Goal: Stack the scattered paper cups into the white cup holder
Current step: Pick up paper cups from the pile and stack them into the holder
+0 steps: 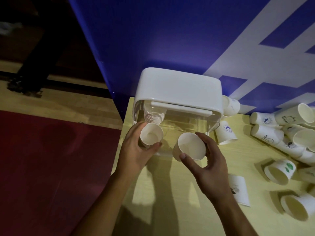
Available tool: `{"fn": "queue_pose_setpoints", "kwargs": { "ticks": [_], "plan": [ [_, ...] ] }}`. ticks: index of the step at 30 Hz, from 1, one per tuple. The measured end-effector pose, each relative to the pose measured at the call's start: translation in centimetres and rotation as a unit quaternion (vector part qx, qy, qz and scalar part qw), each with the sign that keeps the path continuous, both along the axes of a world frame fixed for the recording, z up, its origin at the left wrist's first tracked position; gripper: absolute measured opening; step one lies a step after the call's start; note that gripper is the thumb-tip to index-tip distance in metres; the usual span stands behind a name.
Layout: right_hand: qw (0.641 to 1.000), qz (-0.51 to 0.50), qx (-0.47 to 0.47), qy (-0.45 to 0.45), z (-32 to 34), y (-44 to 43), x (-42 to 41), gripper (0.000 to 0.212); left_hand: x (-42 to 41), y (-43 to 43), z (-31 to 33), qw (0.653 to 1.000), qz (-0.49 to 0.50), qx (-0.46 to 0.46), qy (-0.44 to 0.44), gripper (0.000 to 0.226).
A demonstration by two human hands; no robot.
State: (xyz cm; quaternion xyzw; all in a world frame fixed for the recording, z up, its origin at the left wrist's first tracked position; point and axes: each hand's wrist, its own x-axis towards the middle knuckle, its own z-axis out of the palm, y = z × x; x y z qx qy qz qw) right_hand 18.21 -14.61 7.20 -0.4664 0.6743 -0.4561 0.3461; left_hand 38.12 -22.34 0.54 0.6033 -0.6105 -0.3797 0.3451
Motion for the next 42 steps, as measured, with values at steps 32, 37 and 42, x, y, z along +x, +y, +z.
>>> {"fn": "queue_pose_setpoints", "kwargs": {
  "ticks": [32, 37, 42],
  "plan": [
    [0.988, 0.071, -0.009, 0.135, -4.2, -5.9, 5.9, 0.085, 1.0, -0.4, 2.1, 0.991, -0.009, -0.032, 0.127, 0.034],
    [0.982, 0.084, 0.000, 0.168, -4.8, -6.1, 5.8, 0.087, 1.4, -0.4, 1.0, 0.994, -0.011, -0.030, 0.108, 0.032],
    [0.978, 0.097, 0.024, 0.182, -5.6, -6.0, 5.8, 0.090, 1.6, -0.5, 0.0, 0.997, -0.017, -0.020, 0.071, 0.033]
  ]
}}
